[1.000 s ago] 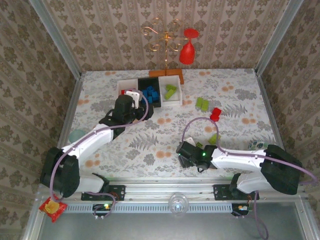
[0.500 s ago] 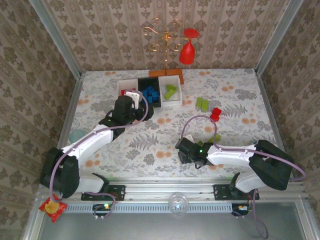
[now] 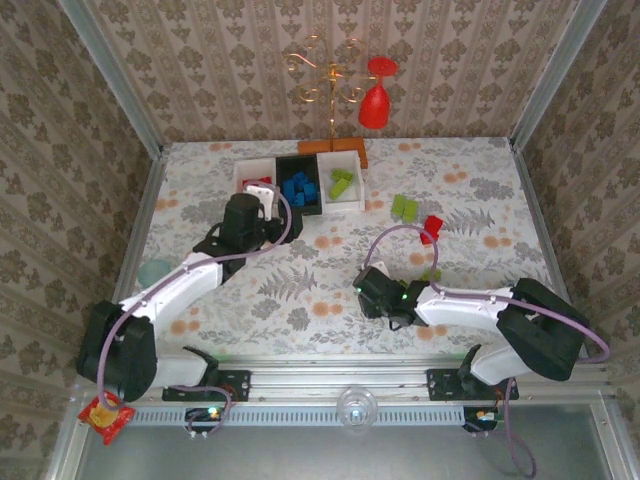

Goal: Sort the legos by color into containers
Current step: Pick up the lego from the bottom-center of the table, then place the lego in the container.

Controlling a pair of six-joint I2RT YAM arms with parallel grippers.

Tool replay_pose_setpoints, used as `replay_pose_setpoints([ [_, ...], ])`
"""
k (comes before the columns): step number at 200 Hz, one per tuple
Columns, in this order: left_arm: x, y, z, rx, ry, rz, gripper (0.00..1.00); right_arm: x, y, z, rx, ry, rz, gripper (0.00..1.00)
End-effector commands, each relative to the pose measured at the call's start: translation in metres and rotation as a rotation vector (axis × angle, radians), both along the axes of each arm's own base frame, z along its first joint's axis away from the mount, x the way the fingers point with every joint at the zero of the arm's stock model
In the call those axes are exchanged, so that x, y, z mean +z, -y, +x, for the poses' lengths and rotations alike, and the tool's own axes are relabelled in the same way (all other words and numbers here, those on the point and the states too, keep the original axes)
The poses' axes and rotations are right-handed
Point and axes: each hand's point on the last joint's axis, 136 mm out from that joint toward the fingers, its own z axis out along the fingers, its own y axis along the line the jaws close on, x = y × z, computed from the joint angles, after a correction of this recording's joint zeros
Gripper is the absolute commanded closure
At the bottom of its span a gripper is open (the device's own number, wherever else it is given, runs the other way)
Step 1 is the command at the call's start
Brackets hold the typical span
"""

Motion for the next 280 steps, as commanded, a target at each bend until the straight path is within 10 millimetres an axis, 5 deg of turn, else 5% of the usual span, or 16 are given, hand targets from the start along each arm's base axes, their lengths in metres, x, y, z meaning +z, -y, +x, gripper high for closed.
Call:
replay_pose_setpoints([
  [1,-0.007,-0.015,-0.011,0.029,-0.041,-0.024,0.19,0.053,-0.033,0.05,-0.029,0.143,0.215,0.63],
  [33,-0.013,-0.049,-0.019,0.096,-0.068,-0.051,0.14,0.111,-0.079,0.11,-0.007,0.291,0.375,0.63],
  [63,-0.011,-0.063,-0.021,0.11,-0.075,-0.101,0.14,0.137,-0.116,0.167,0.001,0.377,0.415,0.63],
  [123,0.008,-0.063,-0.035,0.081,-0.005,-0.143,0.13,0.126,-0.155,0.266,-0.023,0.434,0.394,0.63],
  [177,0.021,-0.064,-0.043,0.08,0.031,-0.176,0.14,0.108,-0.166,0.323,0.007,0.385,0.313,0.56],
  [197,0.021,-0.063,-0.043,0.073,0.029,-0.179,0.14,0.116,-0.171,0.326,0.038,0.369,0.336,0.48],
  [227,0.024,-0.058,-0.046,0.045,0.026,-0.193,0.13,0.158,-0.151,0.311,0.057,0.397,0.301,0.38],
  [247,0.028,-0.05,-0.05,-0.007,0.034,-0.207,0.13,0.18,-0.116,0.282,0.034,0.424,0.258,0.34],
  [280,0.032,-0.022,-0.056,-0.13,0.04,-0.198,0.13,0.165,-0.032,0.217,-0.061,0.379,0.16,0.26],
])
